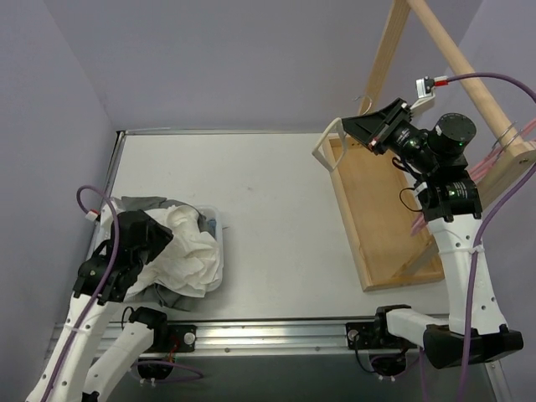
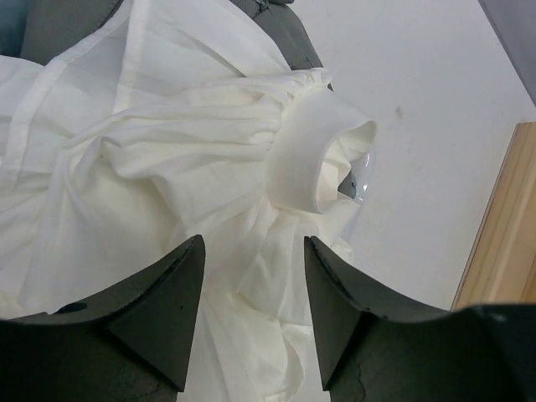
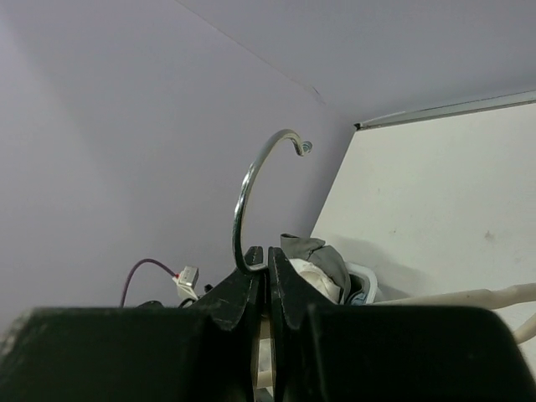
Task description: Remove the skirt from the hanger
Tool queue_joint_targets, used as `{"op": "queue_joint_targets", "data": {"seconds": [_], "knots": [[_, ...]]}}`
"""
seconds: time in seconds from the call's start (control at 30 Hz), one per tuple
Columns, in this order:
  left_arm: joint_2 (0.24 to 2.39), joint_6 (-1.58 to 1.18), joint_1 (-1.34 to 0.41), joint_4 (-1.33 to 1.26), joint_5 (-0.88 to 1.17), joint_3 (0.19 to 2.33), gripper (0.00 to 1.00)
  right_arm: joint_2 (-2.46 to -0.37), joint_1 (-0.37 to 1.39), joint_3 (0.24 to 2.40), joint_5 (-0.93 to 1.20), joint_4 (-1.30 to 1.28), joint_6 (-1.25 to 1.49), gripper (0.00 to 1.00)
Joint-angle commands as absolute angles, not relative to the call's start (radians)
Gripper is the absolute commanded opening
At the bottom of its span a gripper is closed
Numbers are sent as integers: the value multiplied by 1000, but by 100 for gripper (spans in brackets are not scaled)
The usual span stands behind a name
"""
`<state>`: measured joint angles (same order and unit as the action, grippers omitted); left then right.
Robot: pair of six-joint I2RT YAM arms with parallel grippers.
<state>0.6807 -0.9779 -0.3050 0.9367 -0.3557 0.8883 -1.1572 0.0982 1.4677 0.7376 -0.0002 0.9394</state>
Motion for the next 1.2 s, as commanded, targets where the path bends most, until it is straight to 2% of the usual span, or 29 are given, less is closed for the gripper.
{"op": "queue_joint_targets", "data": {"seconds": [0.0, 0.17, 0.23, 0.33, 0.4, 0.47, 0.63, 0.7, 0.8, 1.17], "knots": [[680, -945, -308, 1039, -376, 959, 59, -1195, 98, 1488, 769, 51, 924, 0], [706, -917, -310, 1003, -377, 1054, 60, -1223, 118, 1488, 740, 6, 856, 0], [754, -832, -314, 945, -310, 1127, 60, -1247, 153, 1511, 681, -70, 792, 0], [862, -701, -371, 841, -207, 1285, 53, -1287, 214, 1522, 612, -117, 738, 0], [920, -626, -449, 799, -232, 1379, 43, -1304, 247, 1520, 569, -127, 721, 0], [1006, -585, -579, 776, -293, 1513, 42, -1313, 279, 1523, 513, -144, 694, 0], [1156, -434, -695, 750, -236, 1706, 55, -1342, 307, 1532, 447, -196, 646, 0], [1189, -405, -724, 713, -191, 1730, 57, -1351, 319, 1536, 410, -222, 620, 0], [1198, -387, -738, 660, -119, 1727, 66, -1356, 337, 1532, 362, -248, 589, 0], [1155, -353, -747, 548, 113, 1698, 67, -1338, 367, 1514, 291, -278, 565, 0]]}}
